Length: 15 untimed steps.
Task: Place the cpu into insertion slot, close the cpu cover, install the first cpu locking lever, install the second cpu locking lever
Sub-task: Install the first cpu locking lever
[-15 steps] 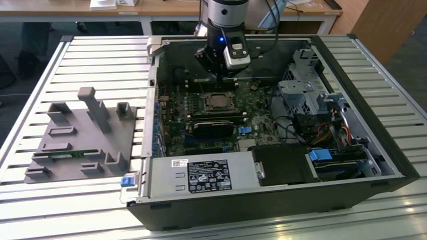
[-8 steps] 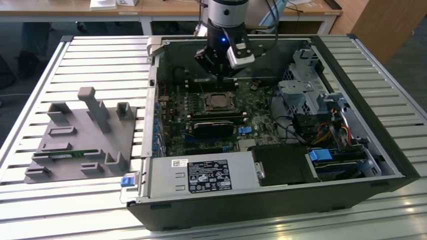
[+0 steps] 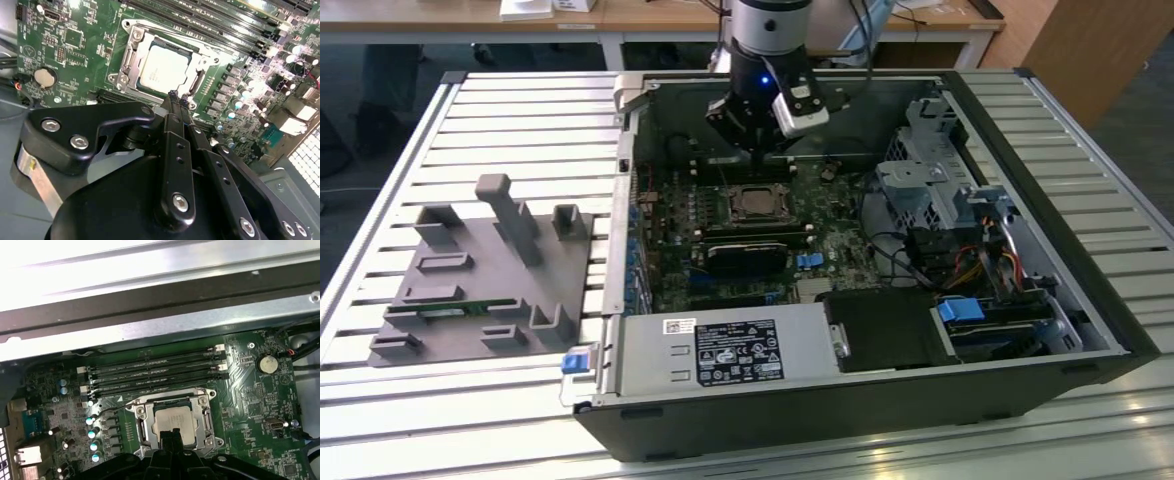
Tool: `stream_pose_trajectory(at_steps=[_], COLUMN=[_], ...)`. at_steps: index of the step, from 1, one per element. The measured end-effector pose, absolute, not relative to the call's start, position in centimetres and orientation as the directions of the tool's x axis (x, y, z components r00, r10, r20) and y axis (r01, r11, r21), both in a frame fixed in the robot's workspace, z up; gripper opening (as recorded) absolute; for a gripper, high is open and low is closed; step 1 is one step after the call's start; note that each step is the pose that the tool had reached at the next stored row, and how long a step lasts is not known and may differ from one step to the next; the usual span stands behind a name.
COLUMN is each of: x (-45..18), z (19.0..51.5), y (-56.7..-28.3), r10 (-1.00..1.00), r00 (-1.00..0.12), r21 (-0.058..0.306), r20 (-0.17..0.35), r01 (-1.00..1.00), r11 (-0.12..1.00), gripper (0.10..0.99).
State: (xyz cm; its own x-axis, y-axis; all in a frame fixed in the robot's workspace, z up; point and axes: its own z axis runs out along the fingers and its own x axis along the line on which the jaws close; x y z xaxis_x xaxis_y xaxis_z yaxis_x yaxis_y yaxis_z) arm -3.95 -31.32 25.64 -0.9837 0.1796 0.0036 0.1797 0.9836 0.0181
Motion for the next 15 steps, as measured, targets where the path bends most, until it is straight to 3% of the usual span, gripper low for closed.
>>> stream_pose_trajectory(at_steps=[15], x=[-4.93], z=[25.58], y=[-31.51], r10=[0.148], r00=[-0.989], r21=[0.027], r20=[0.001], r01=[0.148], r11=[0.989], gripper=[0.106])
